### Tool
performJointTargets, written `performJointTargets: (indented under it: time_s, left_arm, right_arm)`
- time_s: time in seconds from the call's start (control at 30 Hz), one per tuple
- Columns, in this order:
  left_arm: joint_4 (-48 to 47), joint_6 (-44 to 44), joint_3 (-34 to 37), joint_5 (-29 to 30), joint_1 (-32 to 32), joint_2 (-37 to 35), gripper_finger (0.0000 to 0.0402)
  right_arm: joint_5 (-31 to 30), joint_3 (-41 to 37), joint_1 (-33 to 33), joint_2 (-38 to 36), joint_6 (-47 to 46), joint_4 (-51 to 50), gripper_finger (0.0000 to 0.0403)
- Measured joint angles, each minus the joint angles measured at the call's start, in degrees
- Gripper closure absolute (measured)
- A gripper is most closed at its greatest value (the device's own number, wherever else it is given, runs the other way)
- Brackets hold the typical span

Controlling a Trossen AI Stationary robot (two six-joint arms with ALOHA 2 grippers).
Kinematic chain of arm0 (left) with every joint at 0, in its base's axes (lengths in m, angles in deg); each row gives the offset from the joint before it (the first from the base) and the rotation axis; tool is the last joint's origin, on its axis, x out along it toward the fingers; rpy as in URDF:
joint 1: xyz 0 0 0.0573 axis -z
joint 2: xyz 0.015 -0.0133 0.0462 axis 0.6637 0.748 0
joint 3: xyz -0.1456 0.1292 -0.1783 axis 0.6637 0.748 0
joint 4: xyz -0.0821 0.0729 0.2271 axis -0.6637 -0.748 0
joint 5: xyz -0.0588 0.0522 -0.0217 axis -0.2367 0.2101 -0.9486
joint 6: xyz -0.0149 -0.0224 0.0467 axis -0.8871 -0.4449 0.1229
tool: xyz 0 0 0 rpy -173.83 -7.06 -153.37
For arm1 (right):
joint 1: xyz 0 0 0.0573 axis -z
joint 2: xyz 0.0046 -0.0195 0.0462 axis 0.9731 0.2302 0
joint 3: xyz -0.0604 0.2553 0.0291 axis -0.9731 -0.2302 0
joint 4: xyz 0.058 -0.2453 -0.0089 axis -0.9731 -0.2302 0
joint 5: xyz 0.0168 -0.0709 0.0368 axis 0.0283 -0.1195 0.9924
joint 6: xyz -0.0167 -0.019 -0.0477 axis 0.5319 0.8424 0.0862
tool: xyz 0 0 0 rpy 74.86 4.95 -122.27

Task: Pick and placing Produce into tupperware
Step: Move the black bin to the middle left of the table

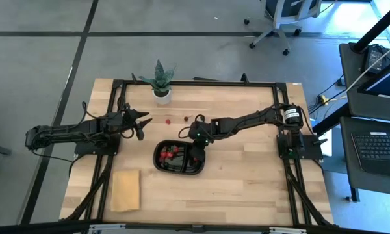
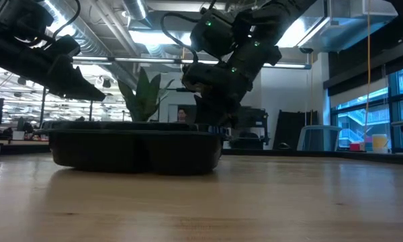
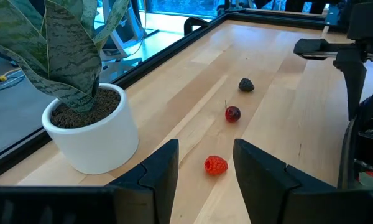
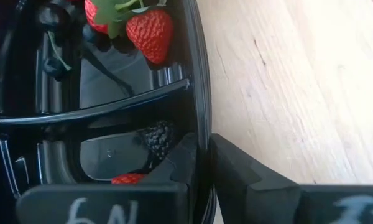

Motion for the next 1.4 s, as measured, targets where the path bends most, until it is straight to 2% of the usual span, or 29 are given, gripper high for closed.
performJointTargets:
  time_s: [0.37,0.93,1.4]
  left_arm:
    - [0.0,0.0,0.0,0.0,0.0,0.0,0.0255]
    - [0.0,-0.1,0.0,0.0,0.0,0.0,0.0255]
    - [0.0,-0.2,0.0,0.0,0.0,0.0,0.0255]
  right_arm:
    - [0.0,0.0,0.0,0.0,5.5,0.2,0.0354]
    - [0.1,0.0,0.0,0.0,7.5,0.2,0.0352]
    - [0.3,0.0,0.0,0.0,7.3,0.0,0.0268]
